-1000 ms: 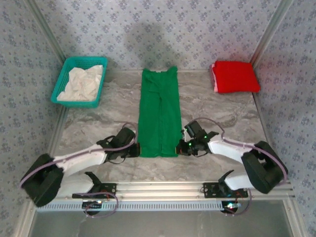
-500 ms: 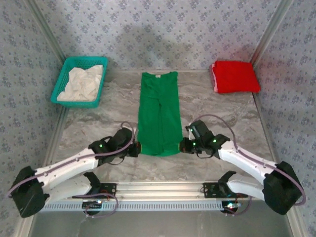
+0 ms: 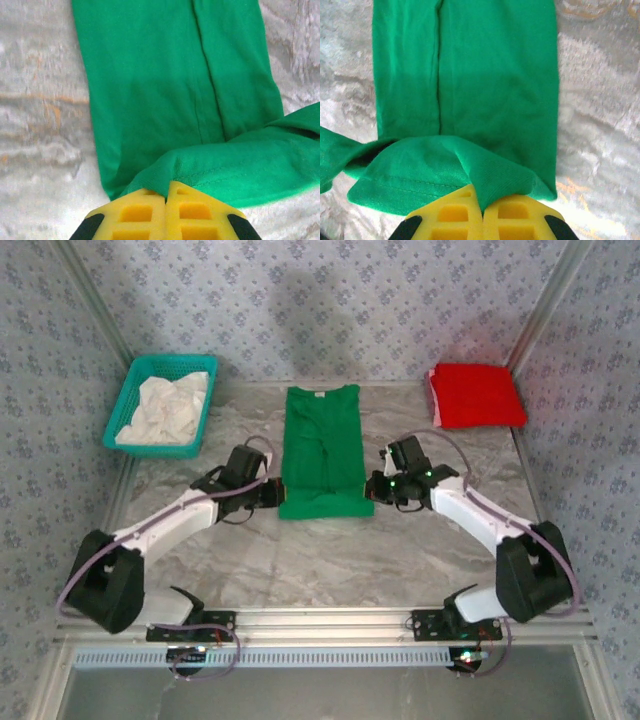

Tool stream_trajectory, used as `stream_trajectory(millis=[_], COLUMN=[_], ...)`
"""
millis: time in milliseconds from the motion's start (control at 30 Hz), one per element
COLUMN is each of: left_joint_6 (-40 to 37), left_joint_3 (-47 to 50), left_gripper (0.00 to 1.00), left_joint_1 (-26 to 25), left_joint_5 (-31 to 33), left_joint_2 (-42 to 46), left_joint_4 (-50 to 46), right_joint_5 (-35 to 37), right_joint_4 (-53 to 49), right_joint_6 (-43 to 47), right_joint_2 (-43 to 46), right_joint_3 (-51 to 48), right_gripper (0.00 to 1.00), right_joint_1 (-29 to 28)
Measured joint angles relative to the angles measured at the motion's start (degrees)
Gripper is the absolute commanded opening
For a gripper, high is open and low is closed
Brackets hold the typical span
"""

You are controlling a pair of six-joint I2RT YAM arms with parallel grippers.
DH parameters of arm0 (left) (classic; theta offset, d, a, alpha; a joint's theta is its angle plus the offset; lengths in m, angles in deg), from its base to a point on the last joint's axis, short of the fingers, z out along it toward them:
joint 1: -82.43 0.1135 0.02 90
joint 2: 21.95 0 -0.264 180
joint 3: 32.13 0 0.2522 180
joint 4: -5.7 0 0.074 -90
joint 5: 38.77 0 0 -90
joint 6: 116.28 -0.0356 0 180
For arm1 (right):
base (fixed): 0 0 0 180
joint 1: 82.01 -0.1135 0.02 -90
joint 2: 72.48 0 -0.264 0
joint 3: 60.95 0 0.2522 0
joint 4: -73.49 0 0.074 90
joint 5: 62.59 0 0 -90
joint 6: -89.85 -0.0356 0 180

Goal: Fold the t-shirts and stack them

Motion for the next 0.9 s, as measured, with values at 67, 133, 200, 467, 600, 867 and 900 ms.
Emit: stream_trajectory(millis=[67, 133, 200, 467, 600, 867, 900], left_joint_6=[-1.99, -3.41, -4.46, -6.73, -7.41, -9.31, -9.42], left_joint_3=[-3.21, -5.66, -7.5, -13.29, -16.76, -22.34, -22.86], left_gripper=[0.0, 0.0, 0.0, 0.0, 0.0, 0.0, 0.0], left_joint_1=[0.66, 1.27, 2.05, 5.22, 6.54, 8.55, 8.7], left_joint_5=[-0.72, -1.77, -2.86, -3.96, -4.35, -4.35, -4.35], left_joint_2=[-3.34, -6.32, -9.33, -17.07, -20.48, -26.18, -26.56], left_joint_4=[0.02, 0.24, 0.79, 0.79, 0.85, 0.24, 0.2], right_joint_5=[-0.15, -0.15, -0.33, -0.92, -1.2, -1.73, -1.88], right_joint_4=[0.11, 0.15, 0.13, -0.04, 0.66, 1.51, 1.51], right_joint_6=[0.37, 0.61, 0.79, 1.36, 1.42, 1.84, 1.86], right_joint_2=[-3.15, -5.53, -7.58, -14.73, -17.51, -22.93, -23.43], right_joint_3=[2.19, 3.96, 5.9, 14.38, 17.11, 21.57, 22.05], right_gripper=[0.0, 0.0, 0.0, 0.0, 0.0, 0.0, 0.0], right_joint_1=[0.72, 1.09, 1.33, 1.99, 3.63, 5.11, 5.11])
